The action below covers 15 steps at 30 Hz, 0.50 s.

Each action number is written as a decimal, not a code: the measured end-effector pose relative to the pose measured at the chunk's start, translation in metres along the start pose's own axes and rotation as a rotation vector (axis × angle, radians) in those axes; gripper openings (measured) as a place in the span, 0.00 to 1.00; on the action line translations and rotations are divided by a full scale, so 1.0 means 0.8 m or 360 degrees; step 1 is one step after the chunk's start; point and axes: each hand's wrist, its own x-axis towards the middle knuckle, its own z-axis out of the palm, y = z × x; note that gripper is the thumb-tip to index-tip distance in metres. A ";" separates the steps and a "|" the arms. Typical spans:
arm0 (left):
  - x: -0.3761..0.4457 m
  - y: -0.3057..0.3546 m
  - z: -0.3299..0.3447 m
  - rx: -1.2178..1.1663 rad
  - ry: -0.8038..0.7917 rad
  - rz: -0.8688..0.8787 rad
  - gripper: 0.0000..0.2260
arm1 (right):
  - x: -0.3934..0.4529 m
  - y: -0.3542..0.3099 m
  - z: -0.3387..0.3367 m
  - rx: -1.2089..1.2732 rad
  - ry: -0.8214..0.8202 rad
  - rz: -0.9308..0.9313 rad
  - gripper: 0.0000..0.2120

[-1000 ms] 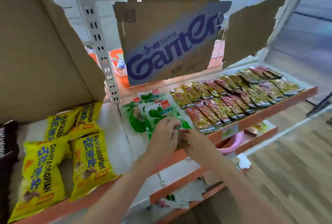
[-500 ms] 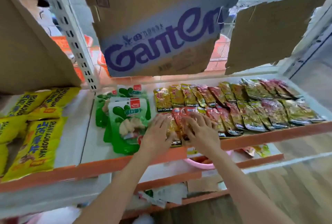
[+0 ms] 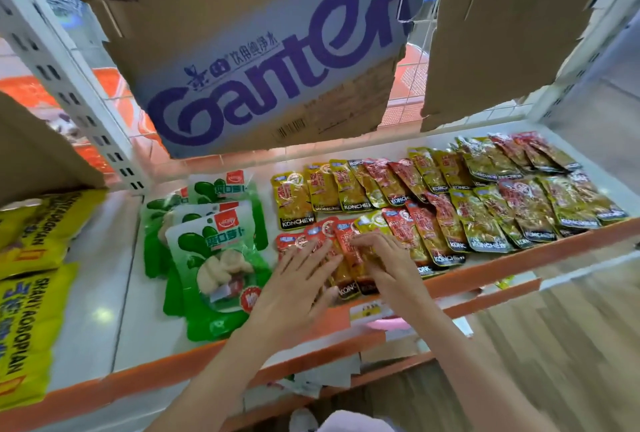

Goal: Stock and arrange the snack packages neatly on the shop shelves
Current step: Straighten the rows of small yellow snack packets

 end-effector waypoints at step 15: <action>0.035 0.072 -0.023 -0.0310 0.0619 -0.0406 0.15 | 0.005 0.005 -0.034 0.0348 0.0215 -0.0048 0.14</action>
